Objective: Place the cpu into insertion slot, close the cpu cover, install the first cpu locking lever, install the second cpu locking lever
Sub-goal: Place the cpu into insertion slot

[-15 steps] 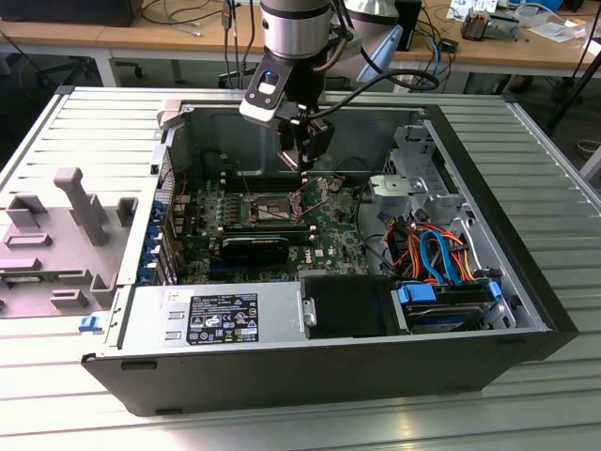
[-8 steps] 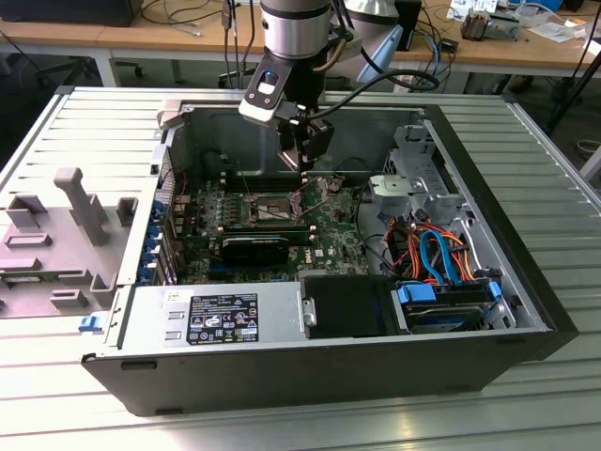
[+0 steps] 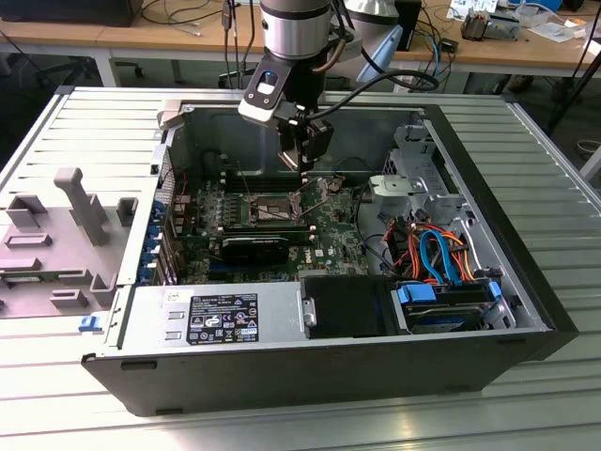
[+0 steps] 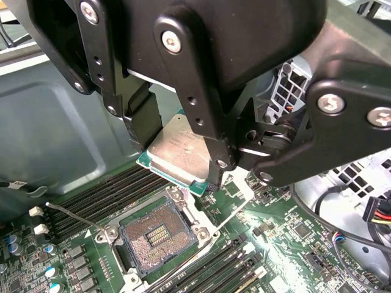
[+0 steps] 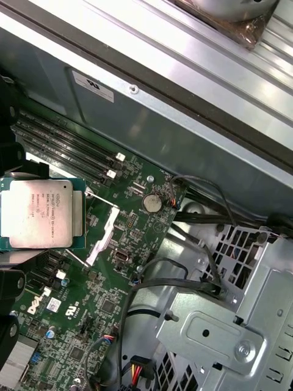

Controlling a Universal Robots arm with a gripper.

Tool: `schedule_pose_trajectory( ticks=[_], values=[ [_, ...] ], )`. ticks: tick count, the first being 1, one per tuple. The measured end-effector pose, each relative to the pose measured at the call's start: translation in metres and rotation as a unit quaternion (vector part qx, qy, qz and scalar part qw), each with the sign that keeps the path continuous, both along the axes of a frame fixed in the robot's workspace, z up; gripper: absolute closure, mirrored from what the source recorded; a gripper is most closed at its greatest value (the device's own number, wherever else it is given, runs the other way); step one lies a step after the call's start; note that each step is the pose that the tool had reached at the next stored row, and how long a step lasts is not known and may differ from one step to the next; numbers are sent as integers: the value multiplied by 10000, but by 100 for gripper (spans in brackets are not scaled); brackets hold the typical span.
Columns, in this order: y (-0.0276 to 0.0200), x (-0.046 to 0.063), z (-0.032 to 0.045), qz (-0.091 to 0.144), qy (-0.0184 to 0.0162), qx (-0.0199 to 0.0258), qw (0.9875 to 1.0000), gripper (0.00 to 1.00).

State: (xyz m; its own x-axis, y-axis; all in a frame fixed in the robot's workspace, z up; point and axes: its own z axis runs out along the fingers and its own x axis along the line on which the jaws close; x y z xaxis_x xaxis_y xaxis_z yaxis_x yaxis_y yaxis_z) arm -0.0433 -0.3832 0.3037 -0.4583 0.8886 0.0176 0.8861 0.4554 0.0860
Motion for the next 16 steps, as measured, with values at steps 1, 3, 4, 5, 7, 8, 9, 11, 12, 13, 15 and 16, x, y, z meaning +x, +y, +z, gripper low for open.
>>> schedule_pose_trajectory(
  ticks=[1,3,4,5,7,8,9,11,12,13,15,16],
  values=[
    [0,0,0,-6,0,0,10000,45],
    [0,0,-1,-20,0,0,10000,45],
    [0,0,-1,-28,0,0,10000,45],
    [0,0,-1,-36,0,0,10000,45],
    [0,0,-2,-51,0,0,10000,45],
    [0,0,-2,-62,0,-1,10000,45],
    [0,0,-2,-69,0,0,10000,45],
    [0,0,-4,-92,0,0,10000,45],
    [0,0,-4,-99,0,0,10000,45],
    [0,0,-5,-105,0,0,9999,45],
    [0,0,-6,-132,0,0,9999,45],
    [0,0,-7,-139,0,0,9999,45]
  ],
)
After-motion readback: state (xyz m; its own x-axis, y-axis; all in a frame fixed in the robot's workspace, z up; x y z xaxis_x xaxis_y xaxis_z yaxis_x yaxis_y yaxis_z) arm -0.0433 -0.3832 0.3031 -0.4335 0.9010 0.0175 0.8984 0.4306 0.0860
